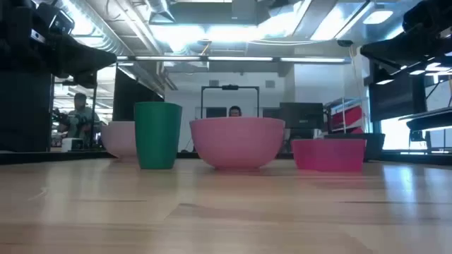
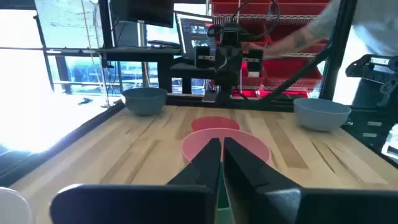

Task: Nest bowls inside each other

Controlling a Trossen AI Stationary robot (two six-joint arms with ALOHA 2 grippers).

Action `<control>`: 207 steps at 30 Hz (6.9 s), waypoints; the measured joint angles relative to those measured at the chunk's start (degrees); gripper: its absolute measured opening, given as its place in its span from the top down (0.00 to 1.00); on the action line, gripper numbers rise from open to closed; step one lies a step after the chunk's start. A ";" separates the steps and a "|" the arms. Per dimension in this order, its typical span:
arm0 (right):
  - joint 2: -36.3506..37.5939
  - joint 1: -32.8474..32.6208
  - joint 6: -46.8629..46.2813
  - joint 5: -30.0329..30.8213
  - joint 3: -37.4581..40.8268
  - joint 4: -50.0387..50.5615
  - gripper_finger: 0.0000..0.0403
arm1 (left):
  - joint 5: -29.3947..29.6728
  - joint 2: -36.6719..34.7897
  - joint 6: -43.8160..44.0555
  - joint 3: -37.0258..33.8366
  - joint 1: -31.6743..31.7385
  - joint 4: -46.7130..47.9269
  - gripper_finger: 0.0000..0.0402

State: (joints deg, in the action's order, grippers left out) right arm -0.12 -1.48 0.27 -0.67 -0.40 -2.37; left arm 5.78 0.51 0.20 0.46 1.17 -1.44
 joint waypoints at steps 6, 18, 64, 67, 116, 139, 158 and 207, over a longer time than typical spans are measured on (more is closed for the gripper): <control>-0.02 0.00 0.02 0.00 0.01 -0.02 1.00 | -0.01 0.00 0.00 0.00 0.00 -0.01 1.00; -0.01 -0.02 0.02 0.00 0.00 -0.02 1.00 | 0.00 0.00 -0.01 0.01 0.00 -0.01 1.00; -0.02 0.00 0.02 0.00 0.00 1.69 1.00 | 2.20 17.01 4.08 16.51 6.64 6.47 0.91; -0.02 0.00 0.02 0.00 0.00 1.71 1.00 | 2.10 31.17 2.11 26.83 8.34 7.54 0.82; -0.02 -0.02 0.02 0.02 0.00 1.75 1.00 | -2.42 116.96 2.44 92.40 7.37 49.39 0.94; -0.02 -0.02 0.00 0.02 0.02 1.75 1.00 | 0.65 98.23 -4.93 99.49 37.78 77.25 1.00; -0.02 -0.01 0.00 0.02 0.00 1.75 1.00 | -2.54 93.09 -6.88 77.59 58.65 67.93 1.00; -0.02 0.00 0.02 0.08 0.00 1.58 1.00 | -4.52 92.43 -10.63 90.33 41.37 65.81 0.57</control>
State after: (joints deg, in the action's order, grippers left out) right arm -0.14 -1.48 0.29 -0.58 -0.40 -0.79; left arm 1.26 92.95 -10.43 90.79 42.54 64.36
